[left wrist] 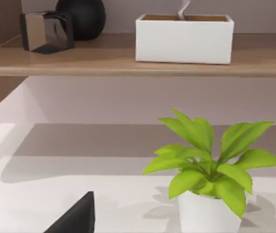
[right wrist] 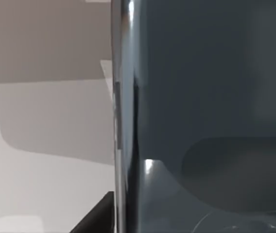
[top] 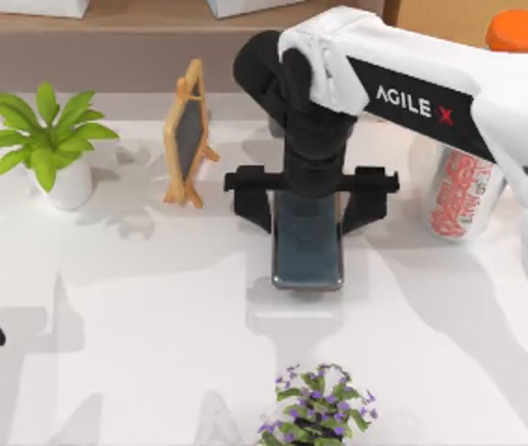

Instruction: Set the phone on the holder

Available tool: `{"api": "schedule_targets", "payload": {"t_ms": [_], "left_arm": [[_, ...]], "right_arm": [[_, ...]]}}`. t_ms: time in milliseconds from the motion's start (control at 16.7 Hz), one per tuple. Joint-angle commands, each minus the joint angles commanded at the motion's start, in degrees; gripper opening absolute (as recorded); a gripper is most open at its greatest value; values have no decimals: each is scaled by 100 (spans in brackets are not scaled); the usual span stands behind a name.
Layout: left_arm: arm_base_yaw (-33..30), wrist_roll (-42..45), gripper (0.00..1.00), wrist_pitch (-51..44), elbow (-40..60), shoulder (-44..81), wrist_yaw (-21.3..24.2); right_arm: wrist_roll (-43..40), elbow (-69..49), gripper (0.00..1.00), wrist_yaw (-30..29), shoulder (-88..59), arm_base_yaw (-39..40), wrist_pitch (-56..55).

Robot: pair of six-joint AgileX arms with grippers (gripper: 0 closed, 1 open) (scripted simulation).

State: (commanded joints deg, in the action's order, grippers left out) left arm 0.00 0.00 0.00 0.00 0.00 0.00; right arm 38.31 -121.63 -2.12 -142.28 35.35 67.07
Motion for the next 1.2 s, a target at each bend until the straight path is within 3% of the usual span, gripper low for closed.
{"api": "schedule_targets", "payload": {"t_ms": [480,840,1200], "left_arm": [[0,0,100,0,0,0,0],[0,0,100,0,0,0,0],[0,0,100,0,0,0,0]], "right_arm": [[-140,-103,0,-523,1310,66,-772],[-466,698,0,-1584,3213,-357,-2051],[-975,2312,0,-2799,4819,-1318,-3347]]}}
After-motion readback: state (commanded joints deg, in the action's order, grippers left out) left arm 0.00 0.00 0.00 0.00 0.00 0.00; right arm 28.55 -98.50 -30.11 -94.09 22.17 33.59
